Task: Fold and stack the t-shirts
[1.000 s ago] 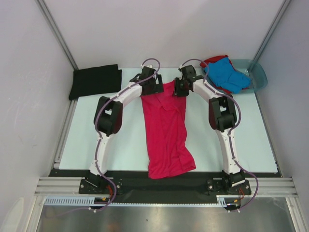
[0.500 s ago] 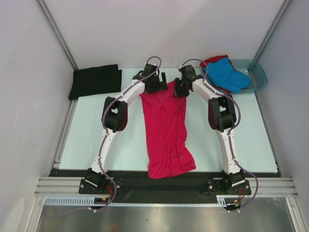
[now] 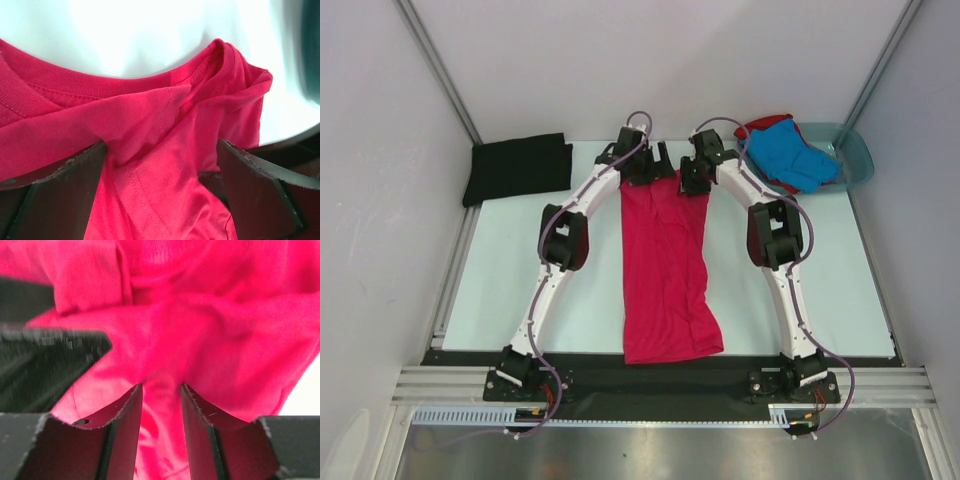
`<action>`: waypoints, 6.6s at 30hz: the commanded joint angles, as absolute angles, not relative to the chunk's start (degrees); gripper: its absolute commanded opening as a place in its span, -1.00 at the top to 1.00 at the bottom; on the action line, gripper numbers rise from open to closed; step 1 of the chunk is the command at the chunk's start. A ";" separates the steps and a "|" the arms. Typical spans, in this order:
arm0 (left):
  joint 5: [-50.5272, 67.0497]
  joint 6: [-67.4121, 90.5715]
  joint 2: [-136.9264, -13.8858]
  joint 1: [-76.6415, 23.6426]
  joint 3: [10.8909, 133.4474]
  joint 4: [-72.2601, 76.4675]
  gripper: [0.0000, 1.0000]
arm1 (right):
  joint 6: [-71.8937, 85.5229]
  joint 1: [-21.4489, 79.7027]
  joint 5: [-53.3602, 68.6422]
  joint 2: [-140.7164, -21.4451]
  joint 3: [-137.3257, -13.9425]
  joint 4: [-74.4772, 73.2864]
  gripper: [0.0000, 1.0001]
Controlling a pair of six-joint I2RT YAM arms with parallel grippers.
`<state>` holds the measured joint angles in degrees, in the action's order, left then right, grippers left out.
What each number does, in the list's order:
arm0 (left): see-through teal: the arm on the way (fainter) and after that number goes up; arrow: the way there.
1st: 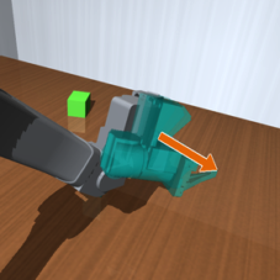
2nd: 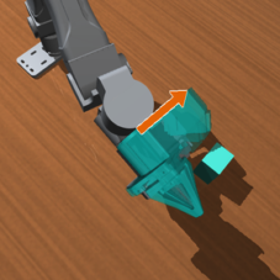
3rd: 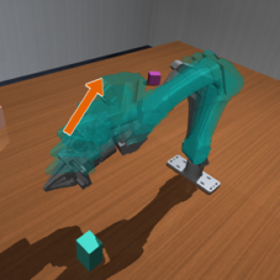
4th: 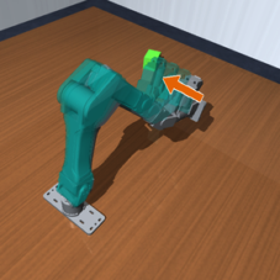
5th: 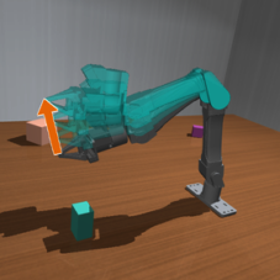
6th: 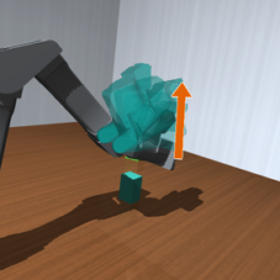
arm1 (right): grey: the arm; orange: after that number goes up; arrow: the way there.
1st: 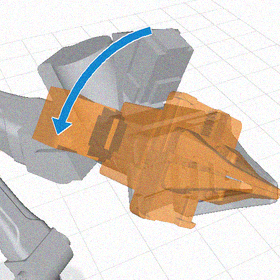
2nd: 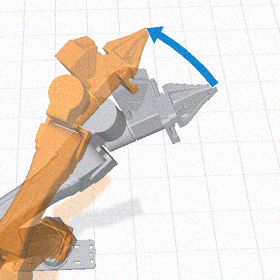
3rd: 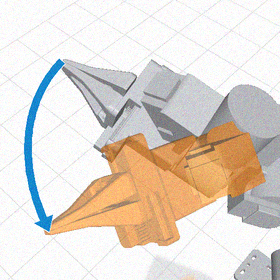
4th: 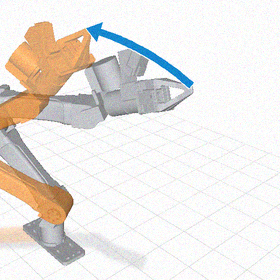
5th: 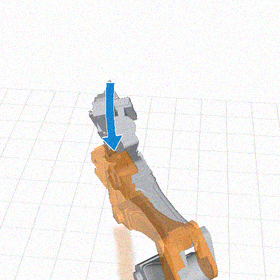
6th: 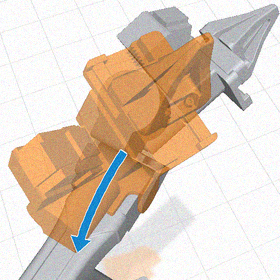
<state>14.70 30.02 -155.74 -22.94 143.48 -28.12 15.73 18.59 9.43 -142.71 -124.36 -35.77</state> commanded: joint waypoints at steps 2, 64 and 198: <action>15.91 30.41 -159.17 -20.48 146.77 -26.28 -1.00 | 16.34 17.58 7.12 -148.43 -133.23 -38.49 0.14; 10.63 26.28 -94.22 -26.54 74.36 -9.58 -1.00 | 10.72 18.11 -2.54 -144.83 -128.49 -40.86 0.06; 3.52 30.94 -72.95 -26.46 41.84 -9.58 -1.00 | 54.05 13.88 53.97 -150.47 -132.89 29.70 0.91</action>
